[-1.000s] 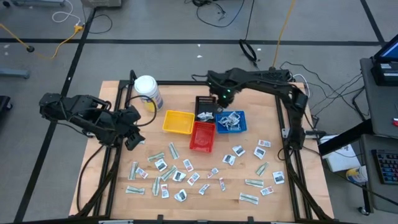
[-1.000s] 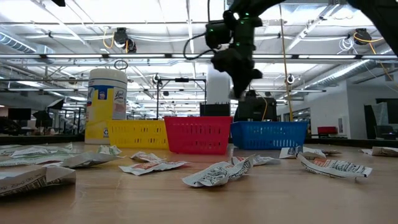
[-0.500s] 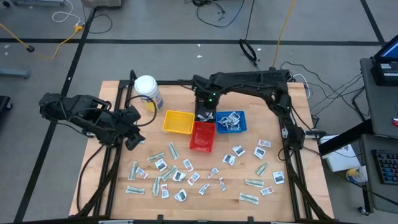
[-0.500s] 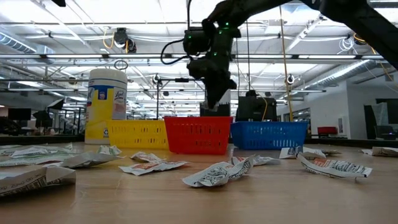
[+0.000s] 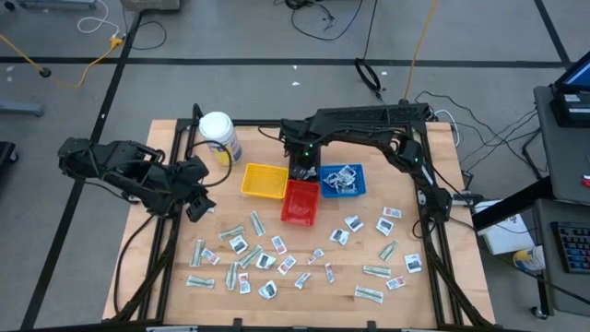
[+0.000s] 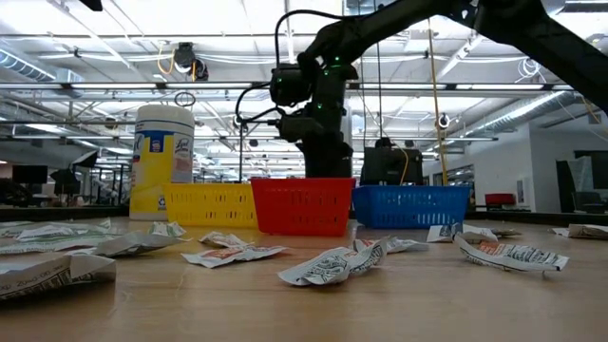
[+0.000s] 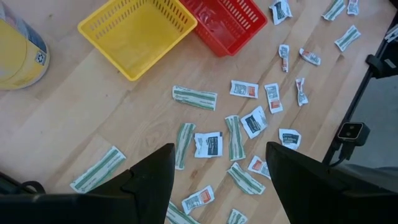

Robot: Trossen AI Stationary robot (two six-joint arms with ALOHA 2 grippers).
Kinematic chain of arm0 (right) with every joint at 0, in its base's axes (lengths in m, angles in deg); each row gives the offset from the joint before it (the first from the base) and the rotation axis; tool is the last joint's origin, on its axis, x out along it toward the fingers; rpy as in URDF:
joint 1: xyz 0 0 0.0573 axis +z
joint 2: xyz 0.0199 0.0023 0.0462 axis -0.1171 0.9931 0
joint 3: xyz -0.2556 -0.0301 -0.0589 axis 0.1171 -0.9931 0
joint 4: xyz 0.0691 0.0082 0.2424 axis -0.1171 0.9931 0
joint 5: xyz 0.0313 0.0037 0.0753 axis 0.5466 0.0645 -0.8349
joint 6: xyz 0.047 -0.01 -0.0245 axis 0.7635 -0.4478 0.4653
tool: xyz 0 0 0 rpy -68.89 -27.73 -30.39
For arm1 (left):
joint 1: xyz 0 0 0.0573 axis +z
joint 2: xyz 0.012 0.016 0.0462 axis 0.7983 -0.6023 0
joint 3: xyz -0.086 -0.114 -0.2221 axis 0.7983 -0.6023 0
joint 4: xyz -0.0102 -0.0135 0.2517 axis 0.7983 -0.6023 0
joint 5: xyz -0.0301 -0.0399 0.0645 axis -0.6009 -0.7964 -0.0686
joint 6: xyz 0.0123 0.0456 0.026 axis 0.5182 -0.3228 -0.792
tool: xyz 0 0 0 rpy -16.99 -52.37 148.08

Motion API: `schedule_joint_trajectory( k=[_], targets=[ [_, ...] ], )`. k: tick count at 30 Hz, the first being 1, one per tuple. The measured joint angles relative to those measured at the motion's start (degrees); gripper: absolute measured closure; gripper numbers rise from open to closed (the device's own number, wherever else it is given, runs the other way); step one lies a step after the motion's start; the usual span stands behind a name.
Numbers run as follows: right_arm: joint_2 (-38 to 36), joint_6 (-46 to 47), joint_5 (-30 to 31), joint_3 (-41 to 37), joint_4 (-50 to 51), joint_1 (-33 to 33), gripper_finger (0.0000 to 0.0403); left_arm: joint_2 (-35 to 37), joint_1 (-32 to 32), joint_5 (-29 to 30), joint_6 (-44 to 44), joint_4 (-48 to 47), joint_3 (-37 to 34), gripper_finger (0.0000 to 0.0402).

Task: Pick & Place First Aid Supplies
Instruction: Put the towelette pack into the black bin

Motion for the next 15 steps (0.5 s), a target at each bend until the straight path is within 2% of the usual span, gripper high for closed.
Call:
schedule_joint_trajectory(
  k=[4,7,11,15],
  targets=[
    [-0.4,0.0,0.0,0.0,0.1,0.0,0.0219,0.0,0.0,0.0,-0.1,0.0,0.0,0.0144],
    [-0.5,1.6,0.0,0.0,-0.5,0.0,0.0179,0.0,0.0,0.0,-0.5,0.0,0.0,0.0144],
    [-1.7,9.2,0.4,-0.1,2.3,0.0,0.0157,0.0,0.0,0.0,-0.7,0.0,0.0,0.0144],
    [-4.5,20.4,5.6,-0.1,7.5,0.6,0.0161,0.0,0.0,-0.1,-1.9,0.4,0.0,0.0144]
  ],
)
